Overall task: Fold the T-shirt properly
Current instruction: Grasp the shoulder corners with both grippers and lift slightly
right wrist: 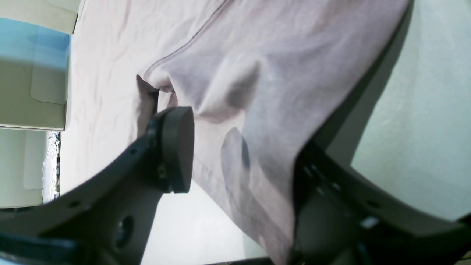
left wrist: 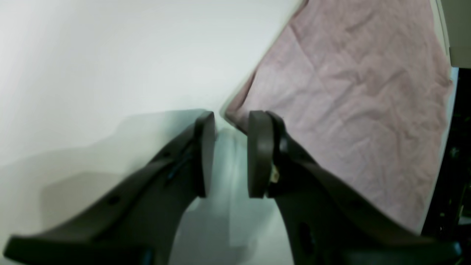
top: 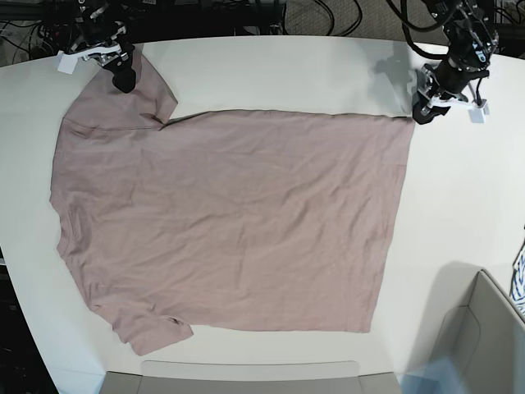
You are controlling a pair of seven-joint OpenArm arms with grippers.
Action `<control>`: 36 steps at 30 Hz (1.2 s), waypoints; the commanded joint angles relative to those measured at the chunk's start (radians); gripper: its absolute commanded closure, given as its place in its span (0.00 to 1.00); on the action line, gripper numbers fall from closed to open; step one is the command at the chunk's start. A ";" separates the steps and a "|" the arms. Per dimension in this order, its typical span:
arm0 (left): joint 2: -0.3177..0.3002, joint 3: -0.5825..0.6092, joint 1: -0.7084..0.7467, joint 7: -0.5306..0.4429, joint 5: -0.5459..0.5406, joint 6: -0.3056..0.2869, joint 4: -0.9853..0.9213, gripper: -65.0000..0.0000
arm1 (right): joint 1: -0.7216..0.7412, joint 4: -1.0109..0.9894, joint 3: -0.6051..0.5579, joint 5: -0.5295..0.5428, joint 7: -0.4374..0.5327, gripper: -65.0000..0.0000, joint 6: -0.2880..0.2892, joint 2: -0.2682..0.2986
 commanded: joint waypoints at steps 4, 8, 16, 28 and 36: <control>-0.016 0.046 -0.005 -0.061 -0.016 -0.007 -0.053 0.74 | -0.008 0.006 0.000 -0.002 -0.014 0.57 -0.013 0.008; -0.037 0.097 -0.047 -0.070 -0.016 -0.007 -0.118 0.74 | 0.000 0.006 -0.002 -0.008 -0.014 0.57 -0.013 0.008; -0.037 0.108 -0.054 -0.070 -0.016 -0.007 -0.135 0.75 | 0.011 0.011 -0.002 -0.091 -0.019 0.57 -0.013 0.001; -0.045 0.109 -0.050 -0.064 -0.015 -0.004 -0.135 1.00 | 0.066 0.025 0.073 -0.092 -0.241 1.00 -0.013 0.008; -0.086 0.069 0.038 -0.071 -0.016 -0.004 -0.101 1.00 | -0.004 0.149 0.199 -0.092 -0.259 1.00 -0.007 -0.033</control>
